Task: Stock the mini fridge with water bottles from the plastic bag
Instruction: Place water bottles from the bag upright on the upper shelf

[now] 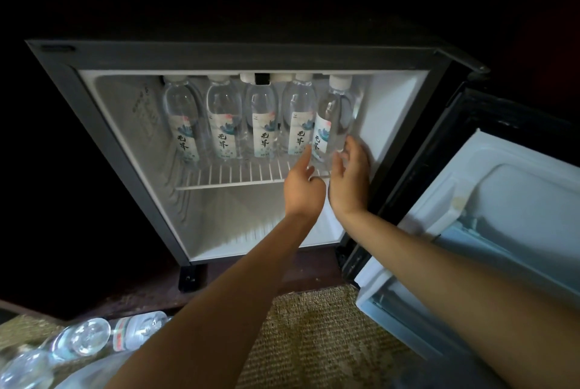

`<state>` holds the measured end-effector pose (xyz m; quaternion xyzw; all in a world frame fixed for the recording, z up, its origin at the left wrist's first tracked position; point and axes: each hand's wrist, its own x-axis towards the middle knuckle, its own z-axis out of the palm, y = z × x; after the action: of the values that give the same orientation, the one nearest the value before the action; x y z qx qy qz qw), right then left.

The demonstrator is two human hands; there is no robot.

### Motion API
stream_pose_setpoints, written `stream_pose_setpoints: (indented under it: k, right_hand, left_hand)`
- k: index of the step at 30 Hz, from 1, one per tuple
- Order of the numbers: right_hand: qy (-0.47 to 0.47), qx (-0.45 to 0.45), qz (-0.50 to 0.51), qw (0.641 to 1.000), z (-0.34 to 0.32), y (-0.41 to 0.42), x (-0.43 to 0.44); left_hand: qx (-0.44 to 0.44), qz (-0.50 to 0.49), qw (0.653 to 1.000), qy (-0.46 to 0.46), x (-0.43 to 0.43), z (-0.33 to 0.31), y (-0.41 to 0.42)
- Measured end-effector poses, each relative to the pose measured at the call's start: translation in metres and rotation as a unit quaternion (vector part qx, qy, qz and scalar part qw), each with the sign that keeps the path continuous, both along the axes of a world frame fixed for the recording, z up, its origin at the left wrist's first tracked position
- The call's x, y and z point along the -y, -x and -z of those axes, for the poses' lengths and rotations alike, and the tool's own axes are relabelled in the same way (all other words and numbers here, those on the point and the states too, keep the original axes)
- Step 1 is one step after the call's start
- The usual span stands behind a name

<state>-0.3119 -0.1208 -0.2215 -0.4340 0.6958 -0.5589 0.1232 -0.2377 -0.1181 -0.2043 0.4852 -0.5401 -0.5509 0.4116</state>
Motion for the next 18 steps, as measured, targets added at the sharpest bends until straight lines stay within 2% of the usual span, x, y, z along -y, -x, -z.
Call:
stream_pose_setpoints:
  k: [3, 9, 18]
  right_hand:
    - [-0.038, 0.069, -0.008, 0.997, 0.004, -0.011, -0.009]
    - [-0.053, 0.213, -0.038, 0.975, -0.002, -0.015, -0.007]
    - [-0.045, 0.255, -0.048, 0.965, -0.004, -0.008, 0.017]
  left_hand:
    - [-0.033, 0.023, 0.999, -0.024, -0.001, -0.007, -0.001]
    - [-0.117, 0.043, 0.984, -0.127, 0.012, -0.01, -0.006]
    - [-0.171, 0.052, 0.967, -0.179, 0.028, 0.0, 0.003]
